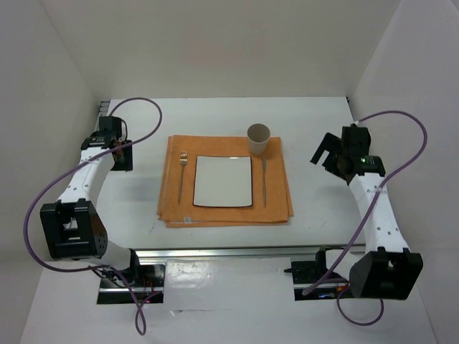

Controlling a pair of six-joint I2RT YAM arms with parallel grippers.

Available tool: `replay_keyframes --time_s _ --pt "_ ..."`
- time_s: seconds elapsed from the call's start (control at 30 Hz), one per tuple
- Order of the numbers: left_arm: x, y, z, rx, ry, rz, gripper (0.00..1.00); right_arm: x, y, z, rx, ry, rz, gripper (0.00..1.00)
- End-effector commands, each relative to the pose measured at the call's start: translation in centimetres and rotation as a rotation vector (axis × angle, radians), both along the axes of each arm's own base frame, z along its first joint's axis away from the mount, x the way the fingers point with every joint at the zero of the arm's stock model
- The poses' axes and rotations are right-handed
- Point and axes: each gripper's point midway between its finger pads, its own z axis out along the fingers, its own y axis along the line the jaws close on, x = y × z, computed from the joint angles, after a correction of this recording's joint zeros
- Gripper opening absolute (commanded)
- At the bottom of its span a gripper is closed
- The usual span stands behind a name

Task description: Set the dinner table for one person

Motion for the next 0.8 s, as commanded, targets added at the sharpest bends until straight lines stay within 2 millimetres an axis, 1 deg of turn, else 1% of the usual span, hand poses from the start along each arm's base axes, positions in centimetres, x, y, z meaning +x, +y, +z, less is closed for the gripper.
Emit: replay_keyframes --time_s 0.0,0.03,0.07,0.1,0.13,0.17,0.2,0.23,0.27,0.3,0.33,0.37,0.4,0.47,0.53,0.57,0.67,0.7,0.77 --pt "-1.4 0.6 0.6 0.033 -0.002 -0.031 0.70 -3.3 1.8 -0.4 0.089 0.004 0.029 1.00" --pt "-1.7 0.9 0.6 0.038 0.002 -0.030 0.70 -3.7 2.1 -0.3 0.096 -0.005 0.037 1.00" --pt "-2.0 0.9 0.5 0.042 0.007 -0.038 0.70 -4.4 2.2 0.2 0.101 -0.031 0.031 1.00" --pt "-2.7 0.9 -0.1 0.046 0.029 -0.051 0.70 -4.6 2.4 0.4 0.114 -0.043 0.032 1.00" --pt "-3.2 0.8 0.1 0.048 0.017 -0.051 0.70 -4.9 2.5 0.3 0.120 -0.050 0.026 1.00" --pt "-3.4 0.8 0.0 0.055 0.010 -0.059 0.70 -5.2 2.5 1.0 0.117 -0.077 0.028 1.00" --pt "-3.6 0.8 -0.1 0.056 0.002 -0.059 0.70 -5.3 2.5 1.2 0.116 -0.087 0.028 1.00" --pt "-4.1 0.6 -0.6 0.047 0.013 -0.064 0.70 -5.4 2.5 1.7 0.116 -0.088 0.028 1.00" --pt "-4.2 0.6 -0.4 0.048 0.004 -0.064 0.70 -5.8 2.4 1.9 0.109 -0.083 0.020 1.00" --pt "-4.8 0.1 -0.5 0.023 0.017 -0.066 0.70 -6.0 2.4 1.8 0.110 -0.073 0.020 1.00" --pt "-4.9 -0.3 -0.7 0.001 0.023 -0.079 0.70 -6.2 2.4 2.2 0.109 -0.082 0.020 1.00" --pt "-4.9 -0.4 -0.4 -0.002 0.011 -0.072 0.70 -6.2 2.4 2.2 0.109 -0.082 0.020 1.00" --pt "-4.9 -0.4 0.0 0.001 -0.006 -0.072 0.70 -6.5 2.2 2.0 0.103 -0.070 0.012 1.00" --pt "-5.4 -0.4 -0.7 0.000 0.003 -0.072 0.70 -6.7 2.0 1.8 0.096 -0.059 0.004 1.00" --pt "-5.6 -0.5 -0.4 0.002 -0.012 -0.072 0.70 -7.2 2.1 1.4 0.106 -0.032 -0.005 1.00" --pt "-5.6 -0.6 -0.4 -0.007 -0.013 -0.077 0.70 -7.1 2.3 1.8 0.118 -0.044 -0.005 1.00" --pt "-5.6 -0.6 -0.4 -0.007 -0.013 -0.077 0.70 -7.1 2.4 2.0 0.126 -0.055 -0.013 1.00" --pt "-5.6 -0.6 -0.4 -0.007 -0.013 -0.077 0.70 -7.2 2.4 1.7 0.133 -0.047 -0.020 1.00" --pt "-5.6 -0.6 -0.2 -0.005 -0.022 -0.077 0.70 -7.1 2.4 2.1 0.132 -0.067 -0.019 1.00"
